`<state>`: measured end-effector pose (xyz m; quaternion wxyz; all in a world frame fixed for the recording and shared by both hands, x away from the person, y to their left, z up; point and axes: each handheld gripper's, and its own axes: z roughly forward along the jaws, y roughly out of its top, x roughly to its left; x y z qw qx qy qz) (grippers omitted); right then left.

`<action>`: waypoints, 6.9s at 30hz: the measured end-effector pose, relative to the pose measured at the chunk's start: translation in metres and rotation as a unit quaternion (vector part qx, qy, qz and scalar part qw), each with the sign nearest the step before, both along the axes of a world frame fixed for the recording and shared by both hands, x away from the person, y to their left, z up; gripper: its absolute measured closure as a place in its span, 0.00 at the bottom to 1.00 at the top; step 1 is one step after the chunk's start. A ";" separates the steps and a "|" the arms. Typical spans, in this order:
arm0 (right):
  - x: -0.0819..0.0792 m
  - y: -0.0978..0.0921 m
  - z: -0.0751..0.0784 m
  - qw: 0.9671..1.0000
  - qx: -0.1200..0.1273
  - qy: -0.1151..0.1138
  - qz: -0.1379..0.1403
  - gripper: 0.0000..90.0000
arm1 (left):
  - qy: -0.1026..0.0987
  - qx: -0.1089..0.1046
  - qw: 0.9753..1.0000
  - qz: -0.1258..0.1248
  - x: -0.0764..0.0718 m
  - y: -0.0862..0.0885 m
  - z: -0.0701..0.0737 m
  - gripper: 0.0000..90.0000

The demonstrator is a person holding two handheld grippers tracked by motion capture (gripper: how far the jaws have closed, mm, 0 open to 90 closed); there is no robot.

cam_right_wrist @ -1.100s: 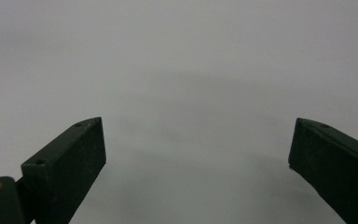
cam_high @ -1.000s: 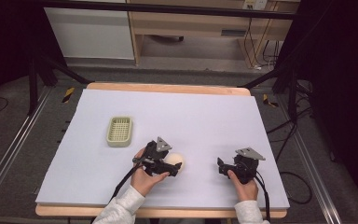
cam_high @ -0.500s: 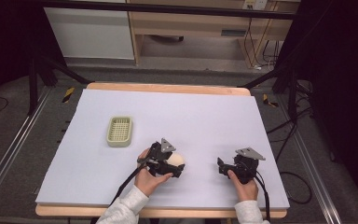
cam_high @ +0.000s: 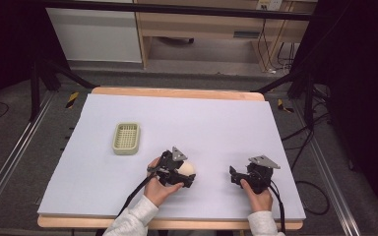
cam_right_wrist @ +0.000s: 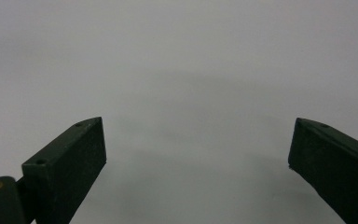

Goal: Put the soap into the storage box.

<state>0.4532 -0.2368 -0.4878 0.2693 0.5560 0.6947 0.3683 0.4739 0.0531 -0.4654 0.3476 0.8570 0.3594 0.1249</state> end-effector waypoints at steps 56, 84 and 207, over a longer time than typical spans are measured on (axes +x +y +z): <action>0.000 0.000 0.000 1.000 0.000 -0.001 -0.001 0.05 | 0.004 -0.003 1.000 -0.006 -0.004 0.006 0.011 0.26; 0.000 0.000 0.000 1.000 0.001 -0.001 -0.002 0.05 | -0.004 -0.010 1.000 -0.003 -0.003 0.030 0.029 0.26; 0.000 -0.001 0.000 1.000 0.004 0.000 -0.003 0.05 | -0.031 -0.002 0.990 0.135 0.068 0.148 0.071 0.26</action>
